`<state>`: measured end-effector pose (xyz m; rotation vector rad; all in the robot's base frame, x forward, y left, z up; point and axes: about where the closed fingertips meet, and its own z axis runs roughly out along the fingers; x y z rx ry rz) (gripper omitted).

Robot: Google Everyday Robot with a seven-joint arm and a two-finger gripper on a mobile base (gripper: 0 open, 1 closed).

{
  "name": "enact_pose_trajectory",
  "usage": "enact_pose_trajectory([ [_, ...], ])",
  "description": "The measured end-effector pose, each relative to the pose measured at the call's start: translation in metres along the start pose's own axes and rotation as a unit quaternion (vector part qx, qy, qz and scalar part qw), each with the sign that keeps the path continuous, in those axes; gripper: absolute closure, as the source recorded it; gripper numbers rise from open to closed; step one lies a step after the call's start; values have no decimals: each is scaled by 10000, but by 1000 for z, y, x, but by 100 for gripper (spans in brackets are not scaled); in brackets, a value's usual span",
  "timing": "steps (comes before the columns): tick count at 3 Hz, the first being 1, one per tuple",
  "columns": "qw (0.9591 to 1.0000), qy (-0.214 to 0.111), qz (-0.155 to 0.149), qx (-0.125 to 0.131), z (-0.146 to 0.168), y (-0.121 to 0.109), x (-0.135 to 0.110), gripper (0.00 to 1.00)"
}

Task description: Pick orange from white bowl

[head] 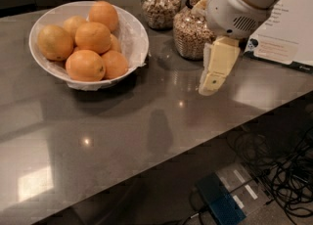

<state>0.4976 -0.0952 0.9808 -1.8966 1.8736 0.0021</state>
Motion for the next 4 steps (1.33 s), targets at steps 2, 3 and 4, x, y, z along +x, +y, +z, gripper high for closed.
enact_pose_trajectory([
  [2,9993,-165,-326,92,15,-21,-15,0],
  [3,9953,-500,-808,209,36,-49,-42,0],
  [4,9888,-801,-1207,350,46,-68,-61,0],
])
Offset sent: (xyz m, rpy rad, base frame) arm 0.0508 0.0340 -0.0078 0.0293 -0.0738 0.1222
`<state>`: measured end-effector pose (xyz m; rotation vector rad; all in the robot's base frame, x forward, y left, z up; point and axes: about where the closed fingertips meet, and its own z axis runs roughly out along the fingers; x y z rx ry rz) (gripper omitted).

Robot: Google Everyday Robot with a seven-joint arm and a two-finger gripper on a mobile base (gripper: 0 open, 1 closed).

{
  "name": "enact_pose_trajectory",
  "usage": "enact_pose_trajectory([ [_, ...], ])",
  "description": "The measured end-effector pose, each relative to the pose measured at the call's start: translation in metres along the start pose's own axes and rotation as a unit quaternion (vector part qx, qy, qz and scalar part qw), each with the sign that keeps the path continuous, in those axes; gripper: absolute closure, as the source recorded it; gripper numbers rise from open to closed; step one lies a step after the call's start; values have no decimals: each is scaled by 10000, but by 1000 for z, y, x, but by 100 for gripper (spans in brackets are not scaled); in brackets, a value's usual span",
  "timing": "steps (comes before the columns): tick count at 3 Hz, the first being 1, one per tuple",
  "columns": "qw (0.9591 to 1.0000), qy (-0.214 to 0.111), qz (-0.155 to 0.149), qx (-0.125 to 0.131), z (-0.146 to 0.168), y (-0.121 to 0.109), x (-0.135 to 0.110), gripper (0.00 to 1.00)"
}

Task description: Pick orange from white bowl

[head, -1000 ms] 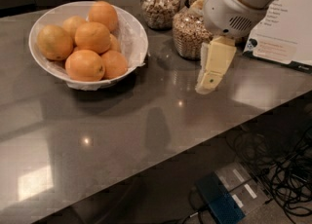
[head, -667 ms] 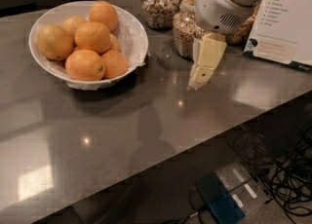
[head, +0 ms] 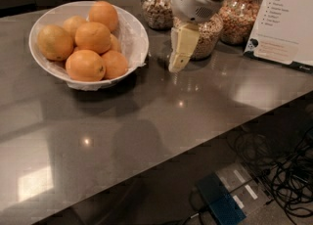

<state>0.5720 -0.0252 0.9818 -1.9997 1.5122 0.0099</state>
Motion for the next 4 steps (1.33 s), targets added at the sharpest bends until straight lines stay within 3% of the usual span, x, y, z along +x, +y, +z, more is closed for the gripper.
enact_pose_trajectory([
  [1,9988,-302,-380,38,13,-11,-18,0],
  [2,9988,-304,-382,38,13,-12,-18,0],
  [4,9940,-526,-953,86,25,-34,-38,0],
])
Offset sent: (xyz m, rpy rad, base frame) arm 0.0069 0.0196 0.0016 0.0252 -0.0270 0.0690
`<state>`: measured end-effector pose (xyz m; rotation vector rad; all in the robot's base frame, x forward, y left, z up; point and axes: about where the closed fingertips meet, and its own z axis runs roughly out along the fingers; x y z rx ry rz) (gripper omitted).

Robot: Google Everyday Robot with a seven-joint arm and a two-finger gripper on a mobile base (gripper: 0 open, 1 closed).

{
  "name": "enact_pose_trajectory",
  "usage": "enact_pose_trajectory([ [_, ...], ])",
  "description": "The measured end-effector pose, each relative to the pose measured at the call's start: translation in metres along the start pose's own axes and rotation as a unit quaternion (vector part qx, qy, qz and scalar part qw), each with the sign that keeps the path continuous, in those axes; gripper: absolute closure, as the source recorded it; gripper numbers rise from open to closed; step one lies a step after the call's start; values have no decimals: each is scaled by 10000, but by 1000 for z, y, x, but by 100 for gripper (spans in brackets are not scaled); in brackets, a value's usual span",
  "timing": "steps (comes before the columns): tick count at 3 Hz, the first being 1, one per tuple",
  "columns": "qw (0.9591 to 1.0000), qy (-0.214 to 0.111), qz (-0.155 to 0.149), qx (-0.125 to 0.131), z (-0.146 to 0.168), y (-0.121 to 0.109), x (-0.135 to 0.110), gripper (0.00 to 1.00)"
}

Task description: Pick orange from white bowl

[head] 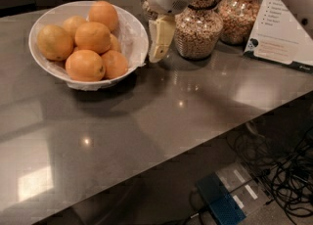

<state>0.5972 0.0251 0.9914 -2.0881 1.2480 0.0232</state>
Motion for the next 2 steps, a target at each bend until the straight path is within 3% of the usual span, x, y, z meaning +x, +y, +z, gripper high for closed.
enact_pose_trajectory([
  [2,9975,-352,-601,-143,24,-36,-20,0],
])
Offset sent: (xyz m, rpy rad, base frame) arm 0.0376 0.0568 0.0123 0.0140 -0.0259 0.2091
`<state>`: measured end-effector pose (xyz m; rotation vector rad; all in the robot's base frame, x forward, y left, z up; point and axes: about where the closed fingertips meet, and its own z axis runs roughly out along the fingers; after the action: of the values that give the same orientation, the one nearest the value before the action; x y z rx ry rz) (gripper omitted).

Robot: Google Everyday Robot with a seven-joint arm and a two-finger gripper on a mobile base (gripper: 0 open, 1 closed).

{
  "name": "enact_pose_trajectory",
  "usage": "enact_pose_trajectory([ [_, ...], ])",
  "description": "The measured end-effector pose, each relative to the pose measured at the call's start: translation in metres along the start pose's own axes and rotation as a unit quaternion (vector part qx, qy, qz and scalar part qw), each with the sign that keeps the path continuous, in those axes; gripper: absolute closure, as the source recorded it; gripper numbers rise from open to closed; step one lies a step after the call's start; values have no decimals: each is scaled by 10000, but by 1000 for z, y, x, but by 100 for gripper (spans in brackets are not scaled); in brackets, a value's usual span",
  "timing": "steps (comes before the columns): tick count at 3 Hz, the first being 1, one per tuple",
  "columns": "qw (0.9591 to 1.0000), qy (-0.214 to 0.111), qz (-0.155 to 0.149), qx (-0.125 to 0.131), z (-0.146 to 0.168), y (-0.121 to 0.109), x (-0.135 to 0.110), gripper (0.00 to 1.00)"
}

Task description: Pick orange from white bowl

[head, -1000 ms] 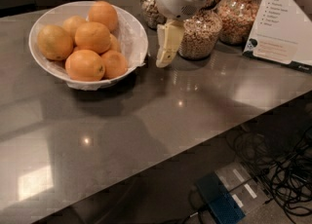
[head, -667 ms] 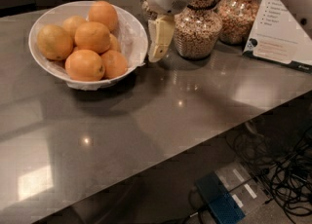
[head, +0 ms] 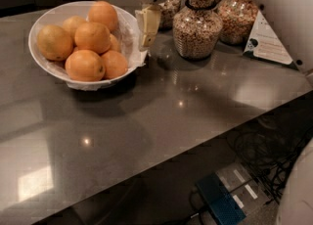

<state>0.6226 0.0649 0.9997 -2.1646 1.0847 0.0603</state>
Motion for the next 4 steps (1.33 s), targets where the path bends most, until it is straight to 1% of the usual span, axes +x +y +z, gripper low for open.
enact_pose_trajectory([
  [1,10000,0,0,0,0,0,0,0],
  [2,9999,-101,-26,25,9,-4,-3,0],
  [3,9991,-413,-88,38,30,-10,-14,0],
  [4,9989,-467,-61,44,33,-10,-14,0],
])
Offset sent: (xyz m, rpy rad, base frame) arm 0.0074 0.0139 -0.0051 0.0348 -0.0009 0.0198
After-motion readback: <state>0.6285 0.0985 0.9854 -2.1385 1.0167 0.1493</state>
